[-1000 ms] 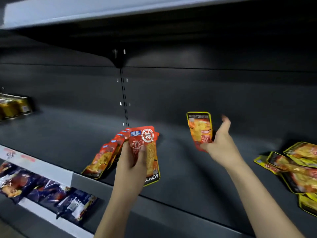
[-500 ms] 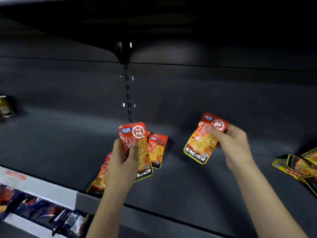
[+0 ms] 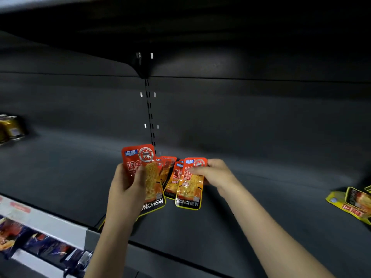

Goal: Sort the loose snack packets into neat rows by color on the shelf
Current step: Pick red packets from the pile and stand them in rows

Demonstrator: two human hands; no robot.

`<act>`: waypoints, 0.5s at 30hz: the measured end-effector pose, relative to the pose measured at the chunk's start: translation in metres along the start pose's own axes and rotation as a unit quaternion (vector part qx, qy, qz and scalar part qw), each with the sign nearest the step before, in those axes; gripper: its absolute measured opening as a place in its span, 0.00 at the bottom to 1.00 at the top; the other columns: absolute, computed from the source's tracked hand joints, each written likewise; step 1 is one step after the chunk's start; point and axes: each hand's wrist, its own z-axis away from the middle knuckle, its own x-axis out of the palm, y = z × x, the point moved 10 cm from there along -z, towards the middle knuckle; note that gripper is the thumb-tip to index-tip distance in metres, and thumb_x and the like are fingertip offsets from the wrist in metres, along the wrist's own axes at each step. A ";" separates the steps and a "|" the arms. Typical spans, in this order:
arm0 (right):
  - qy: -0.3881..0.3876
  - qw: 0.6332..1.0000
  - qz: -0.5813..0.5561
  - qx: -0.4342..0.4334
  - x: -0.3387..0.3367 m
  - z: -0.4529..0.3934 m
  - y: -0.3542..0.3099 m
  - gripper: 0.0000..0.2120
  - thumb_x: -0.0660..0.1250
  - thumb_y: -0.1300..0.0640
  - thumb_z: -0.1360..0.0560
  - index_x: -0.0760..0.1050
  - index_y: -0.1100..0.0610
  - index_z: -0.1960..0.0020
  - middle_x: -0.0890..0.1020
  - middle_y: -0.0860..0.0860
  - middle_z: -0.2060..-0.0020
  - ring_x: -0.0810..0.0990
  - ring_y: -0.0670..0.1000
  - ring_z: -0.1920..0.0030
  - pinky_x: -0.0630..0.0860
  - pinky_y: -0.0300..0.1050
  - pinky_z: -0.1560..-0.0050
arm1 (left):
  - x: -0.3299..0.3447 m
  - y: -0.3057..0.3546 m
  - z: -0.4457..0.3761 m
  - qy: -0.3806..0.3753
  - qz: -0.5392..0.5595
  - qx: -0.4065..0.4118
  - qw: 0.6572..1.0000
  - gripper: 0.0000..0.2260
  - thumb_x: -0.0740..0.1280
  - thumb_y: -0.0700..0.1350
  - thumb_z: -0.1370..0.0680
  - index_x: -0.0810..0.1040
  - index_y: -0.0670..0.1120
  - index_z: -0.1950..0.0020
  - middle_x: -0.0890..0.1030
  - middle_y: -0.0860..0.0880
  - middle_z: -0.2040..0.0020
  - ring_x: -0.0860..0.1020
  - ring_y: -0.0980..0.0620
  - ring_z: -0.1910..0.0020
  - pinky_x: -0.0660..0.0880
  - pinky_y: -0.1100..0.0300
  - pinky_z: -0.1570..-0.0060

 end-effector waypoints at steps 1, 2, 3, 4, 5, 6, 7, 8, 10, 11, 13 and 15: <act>-0.004 1.000 0.001 0.005 0.006 -0.002 0.002 0.08 0.76 0.61 0.33 0.79 0.58 0.56 0.84 0.53 0.57 0.84 0.51 0.57 0.80 0.47 0.51 | -0.001 -0.001 -0.003 -0.001 -0.002 0.000 1.000 0.05 0.63 0.46 0.20 0.75 0.51 0.56 0.80 0.50 0.58 0.78 0.50 0.58 0.73 0.54 0.56; -0.003 1.000 -0.004 0.007 0.011 -0.003 0.004 0.09 0.76 0.62 0.33 0.77 0.58 0.57 0.84 0.53 0.58 0.83 0.51 0.58 0.80 0.45 0.55 | 0.000 -0.002 -0.006 -0.003 -0.003 -0.003 1.000 0.05 0.63 0.46 0.20 0.75 0.51 0.56 0.80 0.51 0.58 0.77 0.52 0.60 0.72 0.57 0.59; 0.003 1.000 -0.007 0.007 0.014 -0.005 0.005 0.11 0.76 0.63 0.33 0.74 0.57 0.58 0.82 0.53 0.58 0.82 0.51 0.59 0.79 0.44 0.59 | 0.001 -0.004 -0.009 -0.007 -0.002 -0.008 1.000 0.05 0.63 0.46 0.20 0.75 0.51 0.56 0.80 0.52 0.59 0.76 0.54 0.61 0.71 0.59 0.61; 0.014 1.000 -0.002 0.005 0.016 -0.006 0.006 0.12 0.76 0.63 0.33 0.72 0.56 0.59 0.81 0.53 0.58 0.81 0.51 0.59 0.78 0.42 0.62 | 0.002 -0.006 -0.012 -0.012 -0.001 -0.016 1.000 0.05 0.63 0.46 0.20 0.74 0.51 0.56 0.79 0.52 0.60 0.75 0.55 0.62 0.70 0.61 0.63; 0.024 1.000 0.011 0.005 0.018 -0.006 0.006 0.14 0.76 0.63 0.33 0.71 0.55 0.59 0.81 0.53 0.58 0.81 0.51 0.59 0.77 0.41 0.65 | 0.003 -0.008 -0.015 -0.017 -0.001 -0.026 1.000 0.05 0.63 0.47 0.20 0.74 0.51 0.56 0.78 0.53 0.61 0.75 0.56 0.64 0.69 0.61 0.64; 0.030 0.999 0.021 0.006 0.021 -0.006 0.006 0.14 0.76 0.63 0.33 0.70 0.55 0.59 0.81 0.53 0.57 0.80 0.51 0.59 0.76 0.41 0.66 | 0.004 -0.009 -0.018 -0.022 -0.002 -0.033 0.999 0.06 0.62 0.48 0.20 0.74 0.50 0.56 0.78 0.53 0.62 0.74 0.56 0.64 0.69 0.62 0.64; 0.028 0.999 0.031 0.009 0.025 -0.007 0.006 0.15 0.76 0.62 0.33 0.70 0.54 0.58 0.81 0.53 0.56 0.80 0.50 0.59 0.75 0.40 0.68 | 0.005 -0.010 -0.021 -0.028 -0.004 -0.038 0.999 0.07 0.62 0.49 0.20 0.74 0.49 0.55 0.77 0.54 0.62 0.74 0.57 0.65 0.69 0.62 0.64; 0.021 0.999 0.040 0.012 0.029 -0.007 0.006 0.15 0.76 0.61 0.33 0.69 0.54 0.57 0.81 0.52 0.55 0.80 0.49 0.59 0.75 0.39 0.69 | 0.005 -0.010 -0.024 -0.034 -0.006 -0.041 0.999 0.07 0.61 0.50 0.20 0.74 0.50 0.56 0.77 0.54 0.62 0.73 0.57 0.64 0.69 0.62 0.64; 0.020 0.997 0.068 0.011 0.036 -0.009 0.005 0.15 0.76 0.58 0.32 0.70 0.52 0.56 0.82 0.52 0.53 0.81 0.50 0.57 0.76 0.42 0.66 | 0.004 -0.009 -0.031 -0.044 -0.004 -0.043 0.998 0.08 0.60 0.50 0.19 0.73 0.52 0.57 0.76 0.55 0.61 0.73 0.59 0.64 0.69 0.63 0.62; 0.036 0.993 0.110 0.002 0.036 -0.010 0.004 0.14 0.76 0.56 0.33 0.71 0.51 0.54 0.82 0.52 0.51 0.81 0.51 0.54 0.78 0.44 0.61 | 0.002 -0.008 -0.034 -0.047 -0.004 -0.042 0.998 0.09 0.59 0.50 0.19 0.73 0.52 0.58 0.76 0.55 0.62 0.72 0.59 0.64 0.68 0.62 0.62; 0.075 0.968 0.237 -0.016 0.032 -0.007 -0.002 0.16 0.75 0.51 0.32 0.75 0.50 0.48 0.82 0.50 0.47 0.80 0.53 0.47 0.77 0.47 0.49 | -0.001 -0.007 -0.040 -0.049 0.000 -0.044 0.998 0.10 0.57 0.50 0.18 0.72 0.52 0.59 0.74 0.55 0.63 0.72 0.58 0.65 0.67 0.62 0.63; 0.099 0.947 0.306 -0.021 0.029 -0.003 -0.005 0.19 0.74 0.47 0.32 0.75 0.48 0.43 0.81 0.49 0.46 0.79 0.53 0.45 0.76 0.47 0.47 | -0.002 -0.010 -0.044 -0.052 0.006 -0.050 0.997 0.12 0.56 0.50 0.18 0.70 0.54 0.61 0.73 0.56 0.64 0.71 0.58 0.65 0.66 0.63 0.63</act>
